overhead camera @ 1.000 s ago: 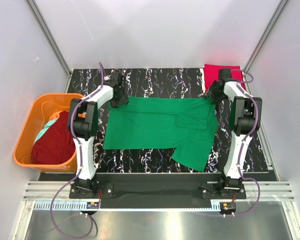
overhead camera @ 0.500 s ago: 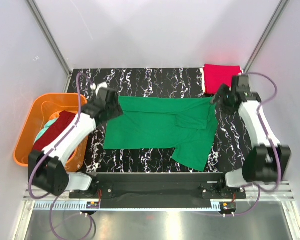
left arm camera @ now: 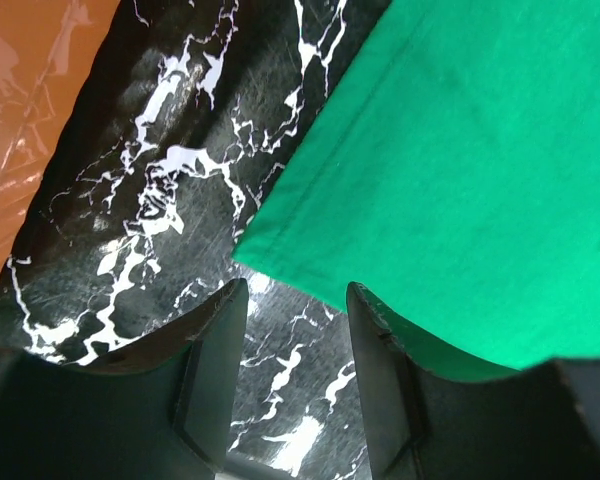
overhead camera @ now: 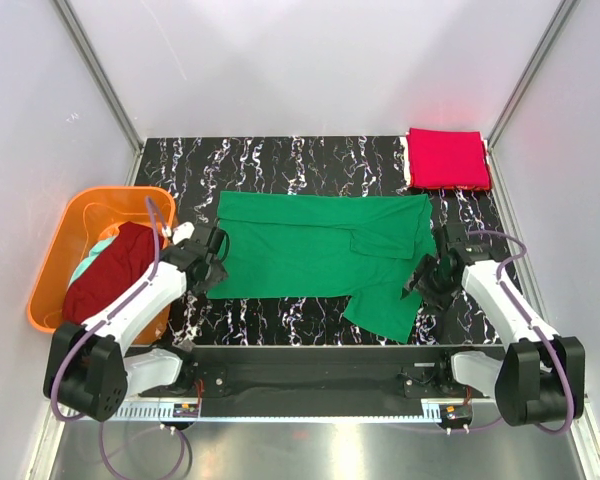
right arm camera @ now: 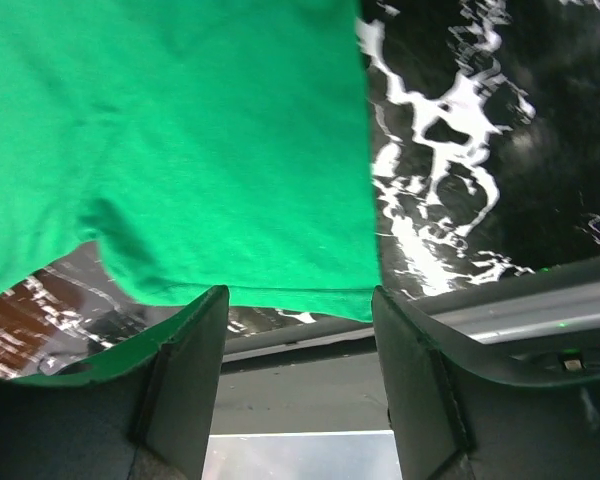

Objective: Fold and stack the t-shirts
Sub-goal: Fold the tshirt

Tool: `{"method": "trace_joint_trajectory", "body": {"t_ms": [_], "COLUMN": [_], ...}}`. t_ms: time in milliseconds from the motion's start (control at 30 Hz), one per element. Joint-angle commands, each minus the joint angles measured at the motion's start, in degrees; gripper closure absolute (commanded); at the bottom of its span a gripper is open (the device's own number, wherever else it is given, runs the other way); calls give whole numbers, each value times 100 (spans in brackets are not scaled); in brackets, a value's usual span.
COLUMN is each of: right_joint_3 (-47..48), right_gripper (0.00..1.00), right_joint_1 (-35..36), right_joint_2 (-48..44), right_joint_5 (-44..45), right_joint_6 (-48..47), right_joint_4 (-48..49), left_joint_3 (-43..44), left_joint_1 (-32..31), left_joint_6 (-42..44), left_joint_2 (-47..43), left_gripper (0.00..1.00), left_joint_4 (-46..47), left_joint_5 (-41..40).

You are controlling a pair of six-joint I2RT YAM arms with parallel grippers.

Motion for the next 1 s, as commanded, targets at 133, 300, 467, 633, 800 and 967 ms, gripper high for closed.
{"method": "trace_joint_trajectory", "body": {"t_ms": [133,300,467,633,800,967], "right_joint_3": [-198,-480,-515,-392,-199,-242], "right_gripper": [35,37,37,37,36,36], "right_joint_1": [70,70,70,61,61,44], "right_joint_2": [-23,257,381,381,407,354], "right_joint_5": [560,542,691,945,1526,1536], "right_joint_6": [455,711,720,781,879,1028], "right_joint_4": [71,625,827,679,397,441], "left_joint_3": [27,-25,-52,-165,-324,-543], "left_joint_1": [231,363,434,443,443,434], "left_joint_6": [-291,-274,-248,-476,-652,-696], "left_joint_2": [340,489,682,762,683,761], "left_gripper": [50,50,51,53,54,54], "left_joint_4": [201,376,569,473,429,534], "left_joint_5": [-446,-535,-473,-464,-394,-87]}}
